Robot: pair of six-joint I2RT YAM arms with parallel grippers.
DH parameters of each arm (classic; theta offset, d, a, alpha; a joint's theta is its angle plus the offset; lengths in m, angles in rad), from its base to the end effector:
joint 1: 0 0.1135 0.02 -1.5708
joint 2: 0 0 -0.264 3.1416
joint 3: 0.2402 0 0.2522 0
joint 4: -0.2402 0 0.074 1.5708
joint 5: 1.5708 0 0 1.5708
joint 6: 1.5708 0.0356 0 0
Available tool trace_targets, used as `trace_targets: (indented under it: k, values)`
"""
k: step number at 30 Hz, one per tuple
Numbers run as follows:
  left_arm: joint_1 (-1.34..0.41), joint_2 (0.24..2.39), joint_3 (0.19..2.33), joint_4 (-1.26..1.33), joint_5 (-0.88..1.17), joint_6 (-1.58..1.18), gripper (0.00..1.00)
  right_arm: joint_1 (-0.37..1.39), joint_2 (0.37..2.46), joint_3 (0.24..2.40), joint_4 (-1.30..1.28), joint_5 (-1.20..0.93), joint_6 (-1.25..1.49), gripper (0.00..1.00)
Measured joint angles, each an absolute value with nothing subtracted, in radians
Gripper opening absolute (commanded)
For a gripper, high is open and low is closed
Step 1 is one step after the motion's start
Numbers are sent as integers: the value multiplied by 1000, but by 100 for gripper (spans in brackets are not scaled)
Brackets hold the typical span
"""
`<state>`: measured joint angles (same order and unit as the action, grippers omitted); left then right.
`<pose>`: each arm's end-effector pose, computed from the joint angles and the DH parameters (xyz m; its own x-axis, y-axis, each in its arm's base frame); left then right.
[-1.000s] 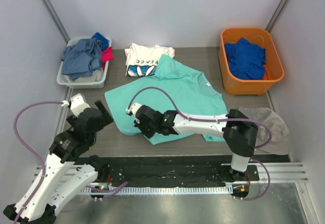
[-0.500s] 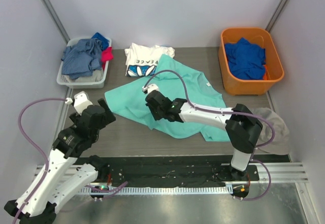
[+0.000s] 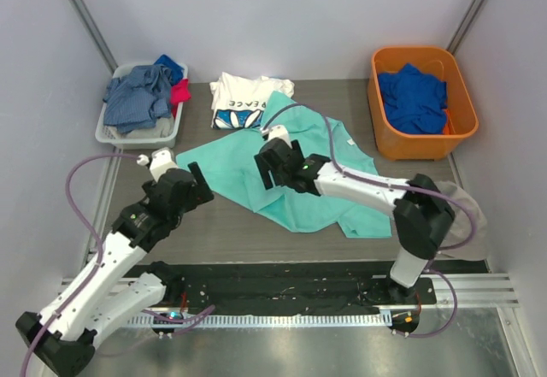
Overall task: Fold and stack the t-shirts
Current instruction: Flatten the tshirt out
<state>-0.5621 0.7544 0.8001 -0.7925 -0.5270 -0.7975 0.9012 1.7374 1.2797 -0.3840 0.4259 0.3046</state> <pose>0.1335 -0.0629 0.2943 -0.5076 -0.4112 -0.7571 -0.3077 0.9073 -0.2865 0.2480 0.2896 0.2401 -0.6045 -0.3236 -0.7279 -0.3794 0.9204 -0.0941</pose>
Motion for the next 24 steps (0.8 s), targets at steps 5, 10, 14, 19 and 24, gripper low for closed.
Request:
trace_targets:
  k: [5,10,14,19,24]
  values:
    - [-736,932,805,-674,-553,-769,100,825,1456,1225,-393,459,321,85]
    - [-955,1240,904,-609,-661,-738,100,788,1231,1197,-413,493,326,85]
    - [-1060,1471,992,-578,-769,-696,99,789,1147,1142,-463,496,326,86]
    - [-1097,1596,1010,-561,-839,-640,97,781,1117,1087,-526,496,326,86]
    - [-1093,1589,956,-507,-881,-585,96,770,1103,1067,-545,491,326,87]
